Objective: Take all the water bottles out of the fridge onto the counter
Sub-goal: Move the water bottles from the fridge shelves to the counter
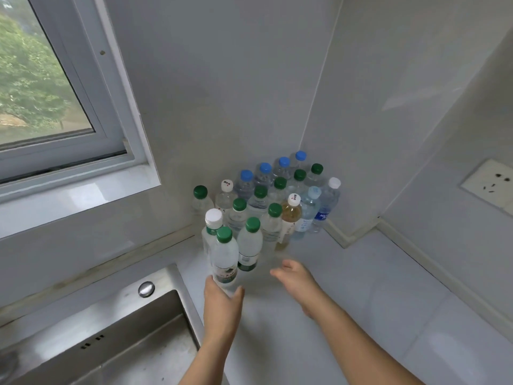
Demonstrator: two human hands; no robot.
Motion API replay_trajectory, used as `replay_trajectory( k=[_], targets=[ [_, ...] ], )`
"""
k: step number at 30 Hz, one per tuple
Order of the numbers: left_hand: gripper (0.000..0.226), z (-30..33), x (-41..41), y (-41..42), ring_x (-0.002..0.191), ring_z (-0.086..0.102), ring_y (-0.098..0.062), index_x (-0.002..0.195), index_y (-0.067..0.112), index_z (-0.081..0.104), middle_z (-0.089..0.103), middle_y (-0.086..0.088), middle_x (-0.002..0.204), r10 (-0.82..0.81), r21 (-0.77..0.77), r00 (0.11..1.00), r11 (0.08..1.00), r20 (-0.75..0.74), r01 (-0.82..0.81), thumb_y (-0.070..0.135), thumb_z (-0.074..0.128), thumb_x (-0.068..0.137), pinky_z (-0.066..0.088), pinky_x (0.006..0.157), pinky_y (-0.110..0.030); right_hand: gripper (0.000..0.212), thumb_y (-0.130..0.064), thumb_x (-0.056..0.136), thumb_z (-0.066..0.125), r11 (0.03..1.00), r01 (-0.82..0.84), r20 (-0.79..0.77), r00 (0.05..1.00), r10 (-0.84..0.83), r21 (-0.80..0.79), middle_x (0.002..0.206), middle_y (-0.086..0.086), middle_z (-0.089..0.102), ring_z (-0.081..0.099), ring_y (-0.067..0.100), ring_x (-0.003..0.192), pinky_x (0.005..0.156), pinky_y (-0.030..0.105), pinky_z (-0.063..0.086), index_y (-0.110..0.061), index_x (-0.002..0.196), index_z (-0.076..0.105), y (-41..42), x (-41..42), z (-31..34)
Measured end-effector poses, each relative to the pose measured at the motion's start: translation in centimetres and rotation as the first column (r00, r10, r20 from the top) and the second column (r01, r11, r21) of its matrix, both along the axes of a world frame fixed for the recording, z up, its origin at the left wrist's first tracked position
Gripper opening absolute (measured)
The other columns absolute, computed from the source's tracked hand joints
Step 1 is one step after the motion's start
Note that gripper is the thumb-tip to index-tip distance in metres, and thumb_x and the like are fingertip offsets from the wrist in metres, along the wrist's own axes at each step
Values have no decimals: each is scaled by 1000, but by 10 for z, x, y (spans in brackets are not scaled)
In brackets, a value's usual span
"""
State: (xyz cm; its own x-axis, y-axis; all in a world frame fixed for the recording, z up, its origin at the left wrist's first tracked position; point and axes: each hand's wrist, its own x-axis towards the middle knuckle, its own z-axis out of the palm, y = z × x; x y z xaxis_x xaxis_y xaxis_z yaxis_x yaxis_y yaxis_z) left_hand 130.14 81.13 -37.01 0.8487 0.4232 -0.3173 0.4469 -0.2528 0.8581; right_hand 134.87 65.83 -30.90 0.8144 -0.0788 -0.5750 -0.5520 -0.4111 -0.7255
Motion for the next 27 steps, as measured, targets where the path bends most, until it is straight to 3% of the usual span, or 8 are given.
replay_trajectory(
  k=[2,5,9,13,17,27],
  targets=[
    [52,-7,-17,-13,113,56,-25,128,18,45,56,-4,127,-22,51,1000,998,-12,23,28,70,84,47,89,-35,63,-26,89,63,996,-16,38,999,20,-92,146,6,45,46,20,131,106,30,38,-10,145,39,-16,-14,0],
    [63,-12,-34,-37,134,41,-24,143,7,35,44,-9,145,-129,146,991,980,-41,134,28,63,91,36,105,-34,62,-25,89,60,980,-37,81,995,54,-195,149,6,42,41,19,135,105,26,33,-11,146,38,-37,-36,0],
    [62,-16,-26,-62,140,33,-26,147,5,32,38,-12,150,-355,286,934,891,-44,352,30,56,96,31,113,-36,61,-23,90,56,952,-51,114,989,89,-303,150,5,40,37,19,137,108,26,30,-12,147,35,-64,-56,1],
    [56,-17,-7,-96,142,28,-26,147,6,34,36,-11,151,-633,452,774,687,-12,569,28,50,98,26,115,-33,60,-22,94,53,911,-23,140,986,89,-412,153,5,34,32,18,140,110,24,25,-12,148,31,-102,-74,-3],
    [56,-11,-4,-132,148,16,-22,152,12,26,25,-5,159,-798,549,602,487,-38,680,33,42,102,18,118,-31,61,-22,95,50,891,20,137,989,48,-454,157,2,27,27,16,143,113,26,23,-14,151,26,-138,-100,-7],
    [56,22,-64,-247,151,1,-16,155,16,17,13,3,163,-971,642,210,89,-115,761,37,32,105,15,121,-29,63,-23,96,49,834,278,153,960,-233,-477,158,0,23,25,15,144,114,27,27,-15,153,21,-240,-223,14]
  ],
)
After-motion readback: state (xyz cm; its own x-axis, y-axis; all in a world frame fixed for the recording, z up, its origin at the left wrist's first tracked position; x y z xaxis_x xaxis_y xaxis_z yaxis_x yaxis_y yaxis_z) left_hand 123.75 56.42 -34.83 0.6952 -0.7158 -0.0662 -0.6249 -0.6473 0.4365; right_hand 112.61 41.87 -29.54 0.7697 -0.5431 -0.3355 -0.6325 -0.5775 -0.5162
